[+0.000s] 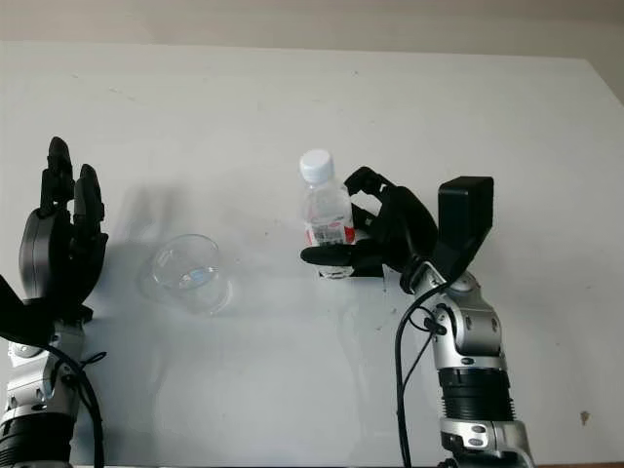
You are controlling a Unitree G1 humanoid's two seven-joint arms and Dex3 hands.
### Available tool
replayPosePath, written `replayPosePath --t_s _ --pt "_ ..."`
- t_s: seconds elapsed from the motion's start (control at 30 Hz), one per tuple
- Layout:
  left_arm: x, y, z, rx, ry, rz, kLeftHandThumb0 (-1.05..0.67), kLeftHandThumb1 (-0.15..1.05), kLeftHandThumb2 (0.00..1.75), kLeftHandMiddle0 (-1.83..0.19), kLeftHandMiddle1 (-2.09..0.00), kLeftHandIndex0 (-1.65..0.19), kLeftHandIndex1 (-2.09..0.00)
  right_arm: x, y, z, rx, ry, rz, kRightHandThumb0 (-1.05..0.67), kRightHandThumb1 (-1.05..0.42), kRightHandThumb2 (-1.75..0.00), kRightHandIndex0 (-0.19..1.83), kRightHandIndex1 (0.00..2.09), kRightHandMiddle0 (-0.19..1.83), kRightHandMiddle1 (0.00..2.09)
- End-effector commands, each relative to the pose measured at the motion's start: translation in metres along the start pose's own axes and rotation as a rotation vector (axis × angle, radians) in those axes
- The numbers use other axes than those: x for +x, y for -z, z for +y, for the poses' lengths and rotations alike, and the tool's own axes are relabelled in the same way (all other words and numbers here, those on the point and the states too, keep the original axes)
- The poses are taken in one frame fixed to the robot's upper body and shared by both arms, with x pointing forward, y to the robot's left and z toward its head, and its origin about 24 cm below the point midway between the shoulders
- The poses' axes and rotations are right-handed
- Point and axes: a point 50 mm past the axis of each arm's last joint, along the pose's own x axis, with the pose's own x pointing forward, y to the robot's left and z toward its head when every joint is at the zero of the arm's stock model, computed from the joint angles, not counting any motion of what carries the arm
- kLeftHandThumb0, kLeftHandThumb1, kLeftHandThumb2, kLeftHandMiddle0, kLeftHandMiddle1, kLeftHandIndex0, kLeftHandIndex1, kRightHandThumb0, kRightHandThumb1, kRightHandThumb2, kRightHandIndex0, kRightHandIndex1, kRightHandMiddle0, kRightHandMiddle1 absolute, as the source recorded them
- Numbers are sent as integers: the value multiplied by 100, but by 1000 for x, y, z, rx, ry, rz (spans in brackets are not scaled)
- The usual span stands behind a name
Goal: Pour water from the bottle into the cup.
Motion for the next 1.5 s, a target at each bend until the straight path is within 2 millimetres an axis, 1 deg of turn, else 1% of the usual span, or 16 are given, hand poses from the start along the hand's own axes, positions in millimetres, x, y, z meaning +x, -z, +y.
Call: replayPosePath --t_s 0.0,0.17,0.4,0.5,0.63,0.87,1.0,1.07,1.1,1.13,1.2,1.23,1.27,1.33,1.37,1.47 --pt "-1 -4 5 13 1 -14 -74 105 50 19 -1 19 0 -5 13 -2 27 21 21 -17 -105 -29 56 209 23 209" --pt "-1 -5 7 14 -2 -16 -74 105 50 19 -2 19 -1 -8 18 -1 29 31 7 -16 -105 -30 44 209 24 209" --pt "-2 -7 10 18 5 -14 -74 105 50 19 -1 19 0 -17 21 -6 -96 -17 -7 -19 -105 -26 25 209 19 209" --pt "-2 -7 10 17 10 -11 -74 105 50 19 -1 19 0 -20 21 -6 -140 -41 8 -19 -105 -19 3 209 6 209" --pt "-2 -6 10 18 13 -9 -74 105 50 19 -1 19 0 -23 22 -7 -175 -59 -2 -21 -105 -12 -17 209 -7 209" --pt "-2 -7 10 26 12 -11 -73 105 52 19 -1 19 0 -26 21 -8 -244 -37 -64 -24 -102 -6 -19 209 -11 209" --pt "-1 -6 10 29 13 -7 -74 105 52 19 -1 19 0 -27 22 -7 -329 1 -89 -32 -100 -5 -19 209 -18 209" --pt "-1 -6 10 26 15 -4 -74 105 52 19 -1 19 0 -27 24 -8 -401 11 -113 -40 -98 -5 -19 209 -19 204" --pt "-1 -6 9 23 19 -5 -74 105 52 19 -1 19 0 -27 25 -9 -449 15 -131 -43 -97 -5 -19 205 -19 196" --pt "0 -6 9 22 21 -6 -74 105 53 19 -1 19 0 -27 26 -9 -498 19 -147 -50 -96 -5 -19 187 -19 168" --pt "0 -5 9 20 26 -7 -74 105 53 19 0 19 0 -28 27 -9 -575 17 -183 -57 -94 -5 -19 160 -15 125" --pt "1 -5 9 21 26 -6 -74 105 54 19 0 19 0 -28 27 -8 -610 9 -190 -61 -94 -5 -19 141 -13 104" --pt "1 -4 9 20 26 -4 -73 105 54 19 0 19 0 -28 28 -6 -636 -7 -195 -67 -95 -5 -19 108 -11 75" --pt "1 -4 8 17 28 -2 -73 105 55 19 0 19 0 -29 28 -5 -688 -56 -197 -74 -96 -5 -17 61 -8 37" --pt "2 -4 8 16 29 -1 -73 105 55 19 0 19 0 -29 29 -4 -699 -74 -198 -78 -96 -5 -14 34 -10 22" --pt "2 -3 7 18 32 1 -72 105 56 19 0 19 0 -30 28 -2 -695 -147 -188 -83 -94 -5 -17 6 -17 5"
